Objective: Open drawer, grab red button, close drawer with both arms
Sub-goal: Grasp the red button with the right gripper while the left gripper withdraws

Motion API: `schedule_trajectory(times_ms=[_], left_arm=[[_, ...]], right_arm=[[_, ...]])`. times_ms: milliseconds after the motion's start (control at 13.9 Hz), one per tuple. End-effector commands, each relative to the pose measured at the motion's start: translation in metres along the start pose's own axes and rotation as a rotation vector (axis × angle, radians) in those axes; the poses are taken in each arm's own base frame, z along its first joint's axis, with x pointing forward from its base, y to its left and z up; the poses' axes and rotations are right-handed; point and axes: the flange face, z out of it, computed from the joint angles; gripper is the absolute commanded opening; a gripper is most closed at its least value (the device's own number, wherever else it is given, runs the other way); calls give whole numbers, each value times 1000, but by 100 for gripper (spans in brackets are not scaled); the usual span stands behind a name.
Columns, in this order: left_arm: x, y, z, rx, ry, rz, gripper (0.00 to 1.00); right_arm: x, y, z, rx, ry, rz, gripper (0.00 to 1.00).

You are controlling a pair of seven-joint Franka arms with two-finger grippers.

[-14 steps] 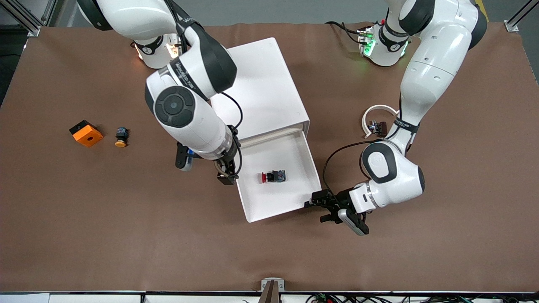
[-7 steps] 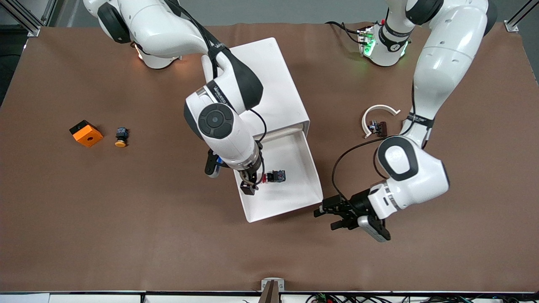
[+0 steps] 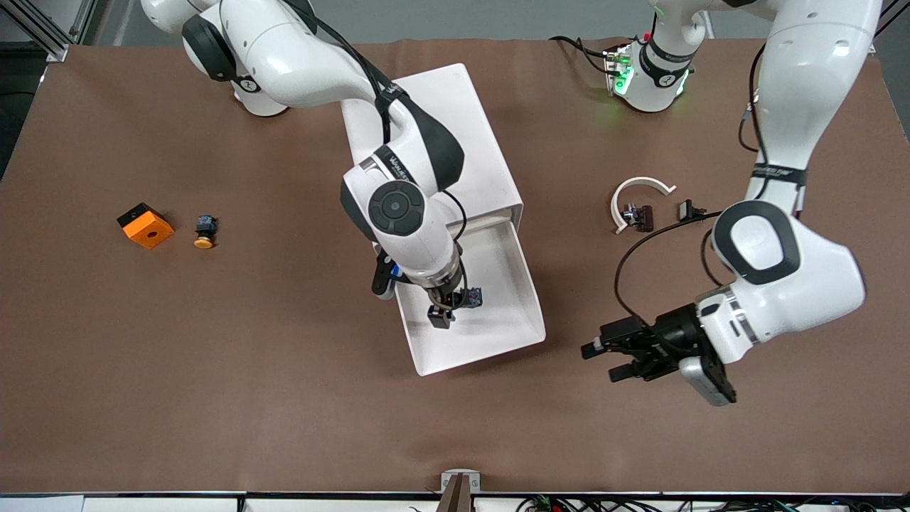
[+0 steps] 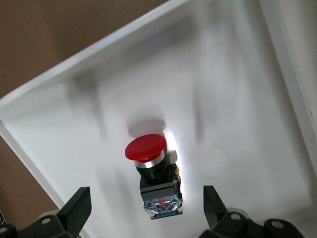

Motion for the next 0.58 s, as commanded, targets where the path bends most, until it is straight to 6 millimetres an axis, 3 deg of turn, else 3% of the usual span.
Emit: schedule_trajectory(times_ms=[0, 288, 504], left_arm=[[-8, 8, -45, 131, -98, -3, 100], [-9, 36, -98, 446, -192, 12, 100], [-13, 59, -116, 650, -206, -29, 100]], right_arm=[[-11, 4, 15, 26, -10, 1, 100], [-14, 6, 25, 40, -17, -15, 100], [-14, 9, 31, 26, -12, -55, 100]])
